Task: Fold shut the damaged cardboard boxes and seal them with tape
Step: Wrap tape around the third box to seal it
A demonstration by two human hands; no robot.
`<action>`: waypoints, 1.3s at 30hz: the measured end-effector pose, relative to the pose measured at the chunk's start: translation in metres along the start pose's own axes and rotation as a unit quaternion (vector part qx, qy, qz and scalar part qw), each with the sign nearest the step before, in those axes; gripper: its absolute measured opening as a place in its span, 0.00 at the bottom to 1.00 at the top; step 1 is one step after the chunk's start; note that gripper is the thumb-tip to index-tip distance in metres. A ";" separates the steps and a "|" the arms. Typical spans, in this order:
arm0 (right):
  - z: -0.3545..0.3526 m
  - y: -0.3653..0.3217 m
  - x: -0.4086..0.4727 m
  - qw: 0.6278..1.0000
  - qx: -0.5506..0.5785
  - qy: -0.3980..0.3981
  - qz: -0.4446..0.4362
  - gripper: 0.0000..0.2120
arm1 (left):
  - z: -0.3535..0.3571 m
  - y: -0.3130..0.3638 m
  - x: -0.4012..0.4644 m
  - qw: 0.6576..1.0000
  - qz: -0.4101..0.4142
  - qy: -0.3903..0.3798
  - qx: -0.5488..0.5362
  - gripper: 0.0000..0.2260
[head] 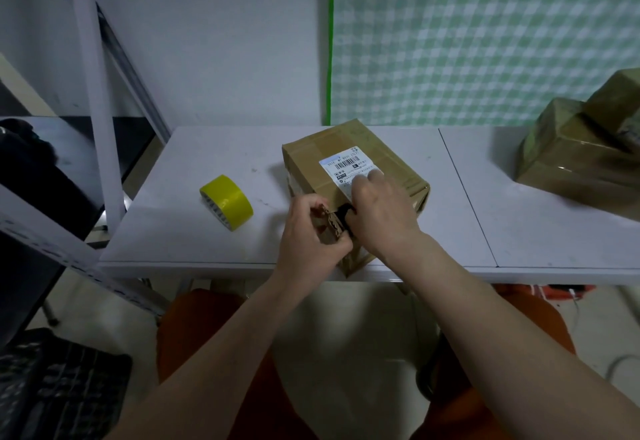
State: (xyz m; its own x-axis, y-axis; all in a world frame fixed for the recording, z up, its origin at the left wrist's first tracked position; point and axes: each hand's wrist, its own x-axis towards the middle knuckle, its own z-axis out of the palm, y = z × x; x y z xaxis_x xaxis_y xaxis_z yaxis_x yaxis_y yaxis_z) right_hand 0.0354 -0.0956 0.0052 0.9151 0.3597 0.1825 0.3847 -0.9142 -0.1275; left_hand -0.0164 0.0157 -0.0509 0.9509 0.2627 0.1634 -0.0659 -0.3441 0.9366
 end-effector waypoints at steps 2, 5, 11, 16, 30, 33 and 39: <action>0.001 -0.004 0.002 0.999 -0.043 0.001 -0.012 0.14 | 0.001 0.001 -0.001 1.000 -0.006 -0.004 -0.003 0.24; -0.005 -0.009 0.004 0.996 -0.087 -0.004 -0.022 0.14 | 0.000 0.001 -0.002 1.000 -0.006 -0.003 0.001 0.24; -0.005 -0.007 0.008 0.985 -0.143 0.054 -0.077 0.14 | 0.002 0.005 -0.002 1.000 -0.002 0.009 0.013 0.23; 0.007 0.006 0.005 0.988 -0.052 0.094 -0.108 0.16 | 0.005 0.003 -0.004 1.000 0.000 0.019 0.019 0.23; 0.024 0.023 0.013 0.957 0.178 0.111 -0.202 0.03 | 0.000 0.008 -0.012 0.999 -0.021 0.036 0.001 0.24; 0.025 0.022 0.015 0.954 0.226 0.084 -0.177 0.02 | -0.001 0.007 -0.012 0.999 -0.019 0.042 -0.010 0.26; 0.009 0.029 0.021 0.942 0.319 -0.013 -0.099 0.05 | 0.000 0.006 -0.013 0.998 -0.009 0.056 -0.015 0.23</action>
State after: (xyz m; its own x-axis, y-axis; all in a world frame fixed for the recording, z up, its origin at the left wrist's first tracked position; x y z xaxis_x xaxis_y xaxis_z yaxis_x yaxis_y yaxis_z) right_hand 0.0665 -0.1132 -0.0033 0.8166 0.5240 0.2420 0.5360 -0.5328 -0.6548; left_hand -0.0291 0.0101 -0.0477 0.9123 0.3689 0.1779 -0.0588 -0.3120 0.9483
